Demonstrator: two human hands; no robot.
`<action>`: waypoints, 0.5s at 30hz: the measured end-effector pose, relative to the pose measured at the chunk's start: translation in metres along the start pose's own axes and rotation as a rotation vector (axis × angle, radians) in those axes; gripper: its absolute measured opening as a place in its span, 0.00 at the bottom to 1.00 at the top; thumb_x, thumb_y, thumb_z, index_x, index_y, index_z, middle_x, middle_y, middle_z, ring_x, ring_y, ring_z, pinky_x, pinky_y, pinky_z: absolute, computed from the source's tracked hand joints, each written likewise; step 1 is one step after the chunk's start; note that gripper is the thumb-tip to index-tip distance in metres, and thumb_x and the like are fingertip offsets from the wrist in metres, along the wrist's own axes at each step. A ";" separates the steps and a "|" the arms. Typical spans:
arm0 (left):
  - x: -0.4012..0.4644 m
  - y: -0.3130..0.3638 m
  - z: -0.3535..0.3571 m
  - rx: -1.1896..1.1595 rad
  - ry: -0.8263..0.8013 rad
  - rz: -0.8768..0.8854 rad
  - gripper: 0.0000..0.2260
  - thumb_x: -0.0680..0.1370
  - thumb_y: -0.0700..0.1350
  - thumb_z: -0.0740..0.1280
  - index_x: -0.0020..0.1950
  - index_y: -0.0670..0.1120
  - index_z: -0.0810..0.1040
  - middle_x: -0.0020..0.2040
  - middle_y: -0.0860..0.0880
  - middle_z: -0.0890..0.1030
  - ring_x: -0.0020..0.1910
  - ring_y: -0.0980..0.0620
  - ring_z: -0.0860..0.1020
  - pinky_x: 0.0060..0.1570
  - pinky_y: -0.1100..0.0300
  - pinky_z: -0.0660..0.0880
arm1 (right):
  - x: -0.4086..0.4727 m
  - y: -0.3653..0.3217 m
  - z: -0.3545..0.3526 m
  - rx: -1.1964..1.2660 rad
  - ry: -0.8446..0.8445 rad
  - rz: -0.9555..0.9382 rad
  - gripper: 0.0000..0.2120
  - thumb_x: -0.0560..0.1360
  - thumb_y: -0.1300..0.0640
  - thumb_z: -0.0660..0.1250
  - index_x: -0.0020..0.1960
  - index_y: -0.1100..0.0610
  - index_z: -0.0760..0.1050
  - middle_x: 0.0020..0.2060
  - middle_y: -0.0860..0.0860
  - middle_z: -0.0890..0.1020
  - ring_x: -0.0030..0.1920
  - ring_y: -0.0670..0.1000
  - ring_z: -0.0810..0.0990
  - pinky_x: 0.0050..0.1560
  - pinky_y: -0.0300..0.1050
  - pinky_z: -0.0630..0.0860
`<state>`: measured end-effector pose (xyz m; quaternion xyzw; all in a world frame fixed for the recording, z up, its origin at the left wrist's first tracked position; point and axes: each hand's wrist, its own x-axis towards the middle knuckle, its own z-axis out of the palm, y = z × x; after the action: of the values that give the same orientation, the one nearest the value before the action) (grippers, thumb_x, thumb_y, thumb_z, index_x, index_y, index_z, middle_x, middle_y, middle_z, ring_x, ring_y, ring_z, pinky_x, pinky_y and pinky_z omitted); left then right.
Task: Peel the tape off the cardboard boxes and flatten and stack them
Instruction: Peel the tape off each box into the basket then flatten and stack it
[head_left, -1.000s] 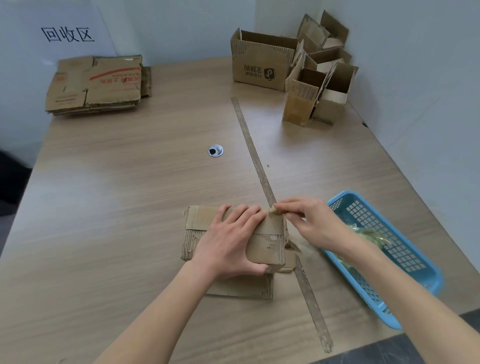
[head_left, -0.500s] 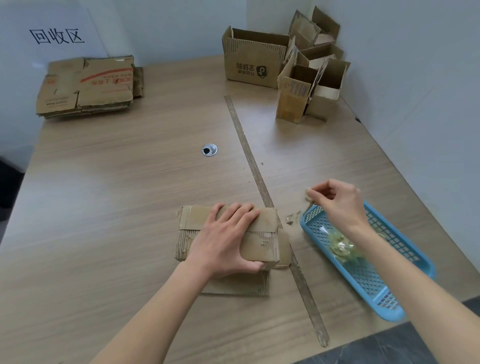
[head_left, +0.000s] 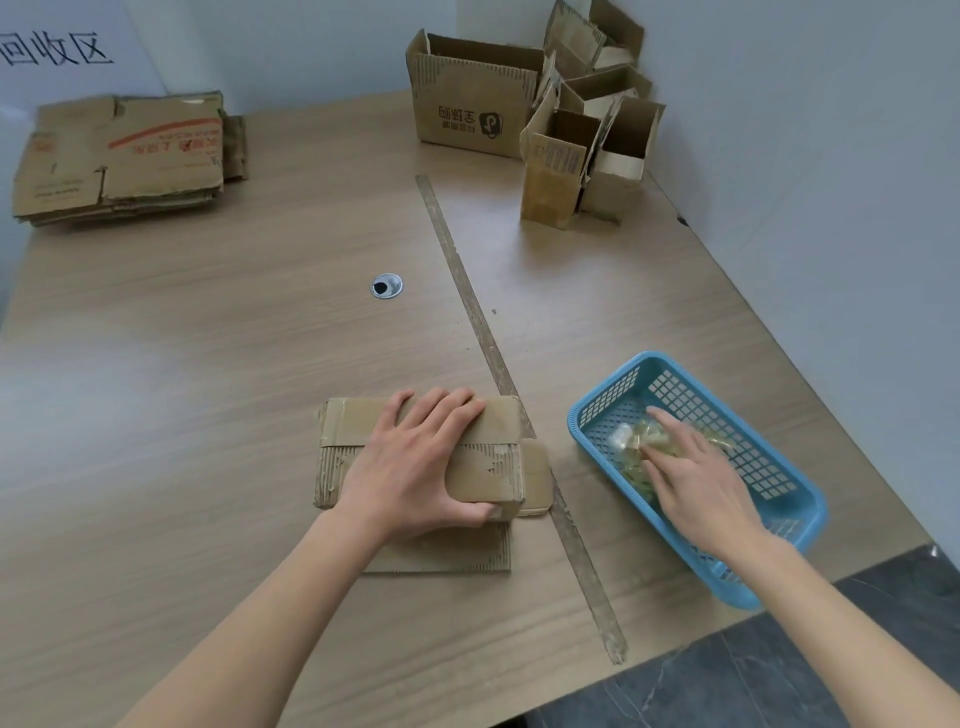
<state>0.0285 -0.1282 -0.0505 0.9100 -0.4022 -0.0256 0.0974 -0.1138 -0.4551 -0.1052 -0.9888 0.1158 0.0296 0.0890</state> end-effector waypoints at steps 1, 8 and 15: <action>0.000 0.000 0.001 -0.002 0.001 0.001 0.49 0.63 0.78 0.64 0.78 0.52 0.62 0.76 0.55 0.67 0.77 0.51 0.63 0.77 0.43 0.56 | 0.002 0.000 0.001 -0.081 -0.006 -0.021 0.14 0.83 0.48 0.60 0.58 0.51 0.83 0.75 0.48 0.66 0.73 0.54 0.67 0.68 0.58 0.68; -0.001 -0.001 0.002 0.007 0.021 0.010 0.50 0.63 0.78 0.64 0.77 0.52 0.63 0.76 0.55 0.67 0.76 0.51 0.64 0.77 0.43 0.56 | 0.014 0.001 -0.026 0.259 0.047 0.162 0.25 0.73 0.56 0.77 0.69 0.47 0.75 0.51 0.45 0.85 0.37 0.45 0.82 0.51 0.51 0.81; 0.000 -0.001 0.003 0.011 0.029 0.016 0.49 0.63 0.78 0.64 0.77 0.52 0.62 0.76 0.55 0.67 0.76 0.51 0.64 0.77 0.43 0.56 | 0.017 -0.011 -0.036 0.474 0.053 0.251 0.24 0.76 0.51 0.73 0.71 0.50 0.74 0.77 0.46 0.66 0.73 0.51 0.71 0.72 0.60 0.68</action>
<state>0.0292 -0.1280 -0.0535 0.9076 -0.4082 -0.0094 0.0982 -0.0932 -0.4554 -0.0696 -0.9188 0.2434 -0.0132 0.3106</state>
